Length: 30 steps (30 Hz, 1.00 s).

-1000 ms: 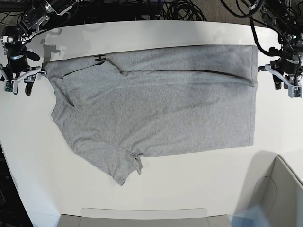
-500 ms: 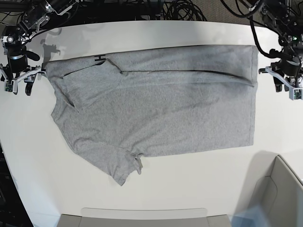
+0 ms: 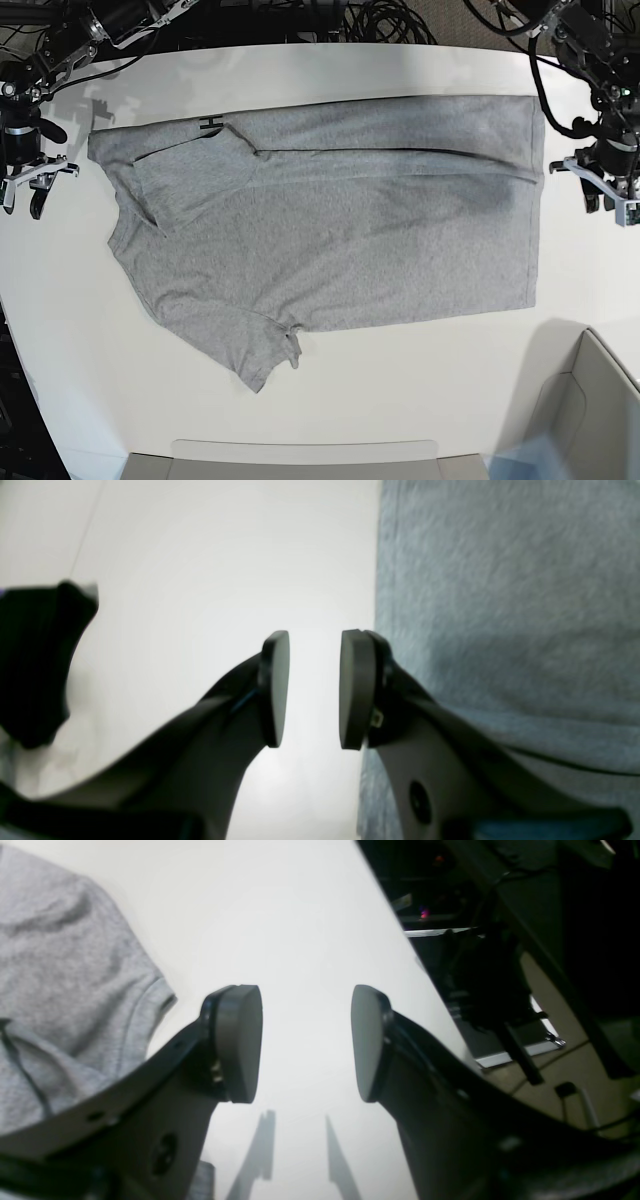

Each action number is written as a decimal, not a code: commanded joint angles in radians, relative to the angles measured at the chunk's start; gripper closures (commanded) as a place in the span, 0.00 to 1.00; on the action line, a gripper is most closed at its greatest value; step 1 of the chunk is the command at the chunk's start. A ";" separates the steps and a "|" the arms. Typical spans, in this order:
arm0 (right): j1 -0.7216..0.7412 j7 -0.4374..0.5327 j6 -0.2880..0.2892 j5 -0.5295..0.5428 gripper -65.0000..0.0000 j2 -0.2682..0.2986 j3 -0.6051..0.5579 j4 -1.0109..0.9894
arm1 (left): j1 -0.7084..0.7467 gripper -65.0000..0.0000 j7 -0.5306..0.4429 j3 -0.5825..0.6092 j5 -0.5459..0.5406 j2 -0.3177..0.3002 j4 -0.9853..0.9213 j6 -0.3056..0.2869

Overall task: Fold the T-shirt properly
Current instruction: 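Move the right gripper over the shirt's side edge near the sleeve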

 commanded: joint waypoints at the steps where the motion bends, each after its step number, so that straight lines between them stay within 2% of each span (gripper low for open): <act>1: 0.016 0.028 0.015 0.019 0.55 0.019 -0.002 0.024 | -0.006 0.75 -0.021 0.000 -0.007 -0.014 0.020 0.001; 9: 0.033 0.028 0.015 0.019 0.55 0.019 -0.002 0.030 | -0.033 0.75 -0.017 0.004 -0.007 -0.014 0.020 0.001; 18: 0.034 0.028 0.015 0.019 0.55 0.017 -0.003 0.030 | -0.033 0.75 -0.021 0.093 -0.006 -0.015 0.020 0.001; 30: 0.071 0.028 0.015 0.023 0.55 0.019 0.000 0.030 | -0.099 0.75 -0.021 0.095 -0.006 -0.015 0.018 0.001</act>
